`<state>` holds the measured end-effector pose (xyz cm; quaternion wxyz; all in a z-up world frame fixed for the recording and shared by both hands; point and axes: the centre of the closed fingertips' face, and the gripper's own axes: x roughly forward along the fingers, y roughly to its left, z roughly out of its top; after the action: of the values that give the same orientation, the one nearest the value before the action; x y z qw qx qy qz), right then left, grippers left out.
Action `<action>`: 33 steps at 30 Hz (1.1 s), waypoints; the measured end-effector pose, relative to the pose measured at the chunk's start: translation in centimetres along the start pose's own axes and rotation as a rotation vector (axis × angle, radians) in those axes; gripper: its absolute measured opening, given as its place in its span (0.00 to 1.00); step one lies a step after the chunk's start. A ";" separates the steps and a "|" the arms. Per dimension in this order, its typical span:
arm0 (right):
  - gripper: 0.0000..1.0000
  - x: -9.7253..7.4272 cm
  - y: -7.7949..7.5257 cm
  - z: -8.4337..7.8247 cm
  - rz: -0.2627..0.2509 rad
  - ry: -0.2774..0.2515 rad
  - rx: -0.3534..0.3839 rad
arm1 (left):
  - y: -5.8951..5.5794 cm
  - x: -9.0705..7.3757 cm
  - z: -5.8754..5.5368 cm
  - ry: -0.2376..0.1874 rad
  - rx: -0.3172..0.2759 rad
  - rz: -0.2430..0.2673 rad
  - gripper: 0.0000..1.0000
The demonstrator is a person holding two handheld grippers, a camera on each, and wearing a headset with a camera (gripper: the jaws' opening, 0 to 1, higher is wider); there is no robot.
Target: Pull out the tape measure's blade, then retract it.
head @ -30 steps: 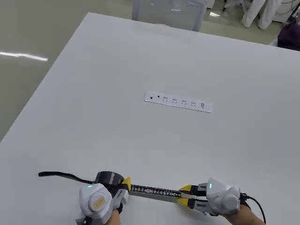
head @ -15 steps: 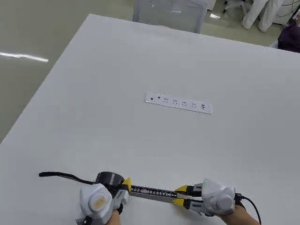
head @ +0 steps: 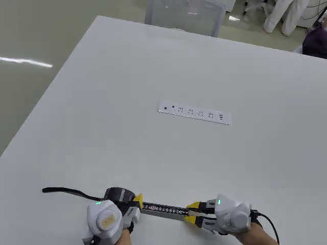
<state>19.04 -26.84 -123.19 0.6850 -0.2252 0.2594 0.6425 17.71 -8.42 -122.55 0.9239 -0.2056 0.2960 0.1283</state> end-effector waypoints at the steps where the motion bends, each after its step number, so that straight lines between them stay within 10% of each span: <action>1: 0.12 0.0 0.0 0.0 0.000 0.000 0.001 | 0.0 0.0 0.0 0.000 0.000 0.000 0.62; 33: 0.12 3.3 0.8 2.6 0.029 -0.036 -0.011 | 0.0 -0.1 0.1 0.012 -0.021 -0.012 0.62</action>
<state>18.58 -22.60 -123.25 0.6790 -0.2136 0.2466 0.6576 17.69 -8.36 -122.46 0.9207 -0.2180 0.2988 0.1247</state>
